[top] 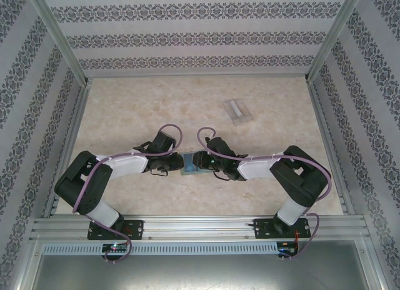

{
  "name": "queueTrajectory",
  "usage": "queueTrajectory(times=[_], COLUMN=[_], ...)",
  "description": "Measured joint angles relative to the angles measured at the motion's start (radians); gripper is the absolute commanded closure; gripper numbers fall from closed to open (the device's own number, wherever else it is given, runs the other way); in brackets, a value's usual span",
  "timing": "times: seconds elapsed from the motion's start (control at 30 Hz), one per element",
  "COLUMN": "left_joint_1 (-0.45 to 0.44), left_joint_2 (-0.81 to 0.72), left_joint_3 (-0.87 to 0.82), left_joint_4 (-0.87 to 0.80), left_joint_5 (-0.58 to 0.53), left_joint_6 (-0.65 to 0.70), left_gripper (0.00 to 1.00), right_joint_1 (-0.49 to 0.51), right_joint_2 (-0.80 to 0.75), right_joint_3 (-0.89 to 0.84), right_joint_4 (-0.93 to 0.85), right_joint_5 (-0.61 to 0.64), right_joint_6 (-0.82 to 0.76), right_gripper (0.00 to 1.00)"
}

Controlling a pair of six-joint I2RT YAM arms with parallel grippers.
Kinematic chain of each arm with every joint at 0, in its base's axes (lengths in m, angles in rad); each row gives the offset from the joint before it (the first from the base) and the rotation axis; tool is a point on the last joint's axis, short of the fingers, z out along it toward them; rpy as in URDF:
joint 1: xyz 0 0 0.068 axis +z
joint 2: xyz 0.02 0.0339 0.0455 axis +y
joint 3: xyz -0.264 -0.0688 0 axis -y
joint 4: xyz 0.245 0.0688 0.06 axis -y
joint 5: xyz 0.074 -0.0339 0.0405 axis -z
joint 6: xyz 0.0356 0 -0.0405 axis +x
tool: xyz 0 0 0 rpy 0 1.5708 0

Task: Put the credit cards into the card holder
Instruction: Insert the credit card into the card slot.

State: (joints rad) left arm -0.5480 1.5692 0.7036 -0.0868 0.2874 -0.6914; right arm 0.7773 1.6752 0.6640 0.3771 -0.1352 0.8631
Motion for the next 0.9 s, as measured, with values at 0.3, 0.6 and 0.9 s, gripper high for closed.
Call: queueTrajectory(times=[0.3,0.6,0.9], left_joint_1=[0.0,0.0,0.005], left_joint_2=[0.0,0.006,0.007], left_joint_3=[0.0,0.0,0.0], left_joint_4=[0.003,0.005,0.006], left_joint_5=[0.0,0.0,0.002], left_joint_6=[-0.002,-0.002,-0.002], left_gripper=[0.74,0.79,0.78], right_joint_1=[0.0,0.005,0.005], right_joint_2=[0.041,0.069,0.076], right_joint_3=[0.023,0.048,0.06], right_joint_4=[-0.023,-0.027,-0.03], right_joint_5=[-0.004,-0.019,-0.038], right_joint_6=[0.001,-0.005,-0.026], right_gripper=[0.81,0.89,0.87])
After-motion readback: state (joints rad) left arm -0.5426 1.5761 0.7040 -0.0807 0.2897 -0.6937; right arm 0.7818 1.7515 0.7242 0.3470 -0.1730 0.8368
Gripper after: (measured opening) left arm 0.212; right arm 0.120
